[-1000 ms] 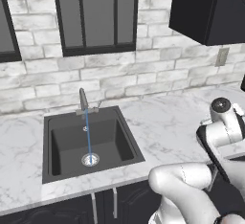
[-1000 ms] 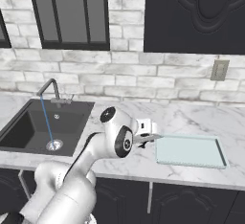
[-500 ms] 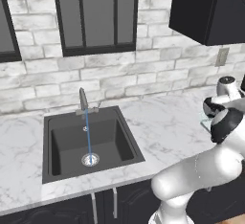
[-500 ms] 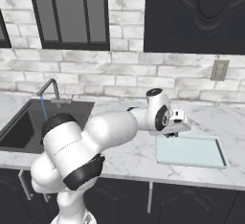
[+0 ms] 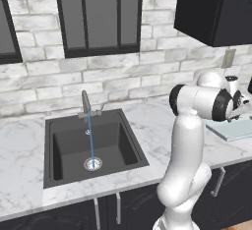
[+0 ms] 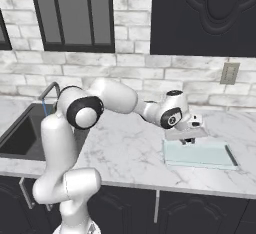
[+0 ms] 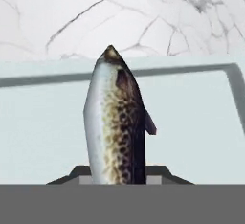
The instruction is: Take the fish out of the fridge, briefly rinse it in the sink, and place it on the tray next to the sink.
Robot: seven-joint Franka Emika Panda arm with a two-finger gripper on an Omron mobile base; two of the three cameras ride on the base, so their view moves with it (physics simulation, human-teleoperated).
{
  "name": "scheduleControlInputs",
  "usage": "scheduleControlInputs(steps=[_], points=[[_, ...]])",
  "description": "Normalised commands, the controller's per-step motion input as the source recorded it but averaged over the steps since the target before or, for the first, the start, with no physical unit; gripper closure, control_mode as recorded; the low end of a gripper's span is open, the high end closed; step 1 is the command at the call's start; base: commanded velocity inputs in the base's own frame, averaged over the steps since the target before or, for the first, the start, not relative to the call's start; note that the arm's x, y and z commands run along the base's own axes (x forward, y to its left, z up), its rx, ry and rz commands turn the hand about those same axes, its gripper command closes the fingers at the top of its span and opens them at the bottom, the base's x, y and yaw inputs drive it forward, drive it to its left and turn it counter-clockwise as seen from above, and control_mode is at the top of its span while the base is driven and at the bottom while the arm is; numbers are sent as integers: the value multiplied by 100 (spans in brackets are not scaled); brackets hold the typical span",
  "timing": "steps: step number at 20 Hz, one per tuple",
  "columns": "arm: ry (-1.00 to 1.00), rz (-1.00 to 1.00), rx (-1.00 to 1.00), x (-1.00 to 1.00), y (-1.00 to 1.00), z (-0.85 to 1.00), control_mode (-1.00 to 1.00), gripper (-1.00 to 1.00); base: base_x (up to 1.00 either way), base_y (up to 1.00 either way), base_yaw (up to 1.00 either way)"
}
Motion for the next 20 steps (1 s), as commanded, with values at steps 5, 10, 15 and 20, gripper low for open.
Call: scheduleControlInputs(steps=[5, 10, 15, 20], points=[[0, 0, 0, 24, -38, -45, -100, 100, 0, 0, 0], [0, 0, 5, 25, -31, -1, -100, -100, 0, 0, 0], [-9, 0, 0, -38, 0, 8, -100, -100, 0, 0, 0], [-30, -5, 0, -100, 29, 42, -100, -100, 0, 0, 0]])
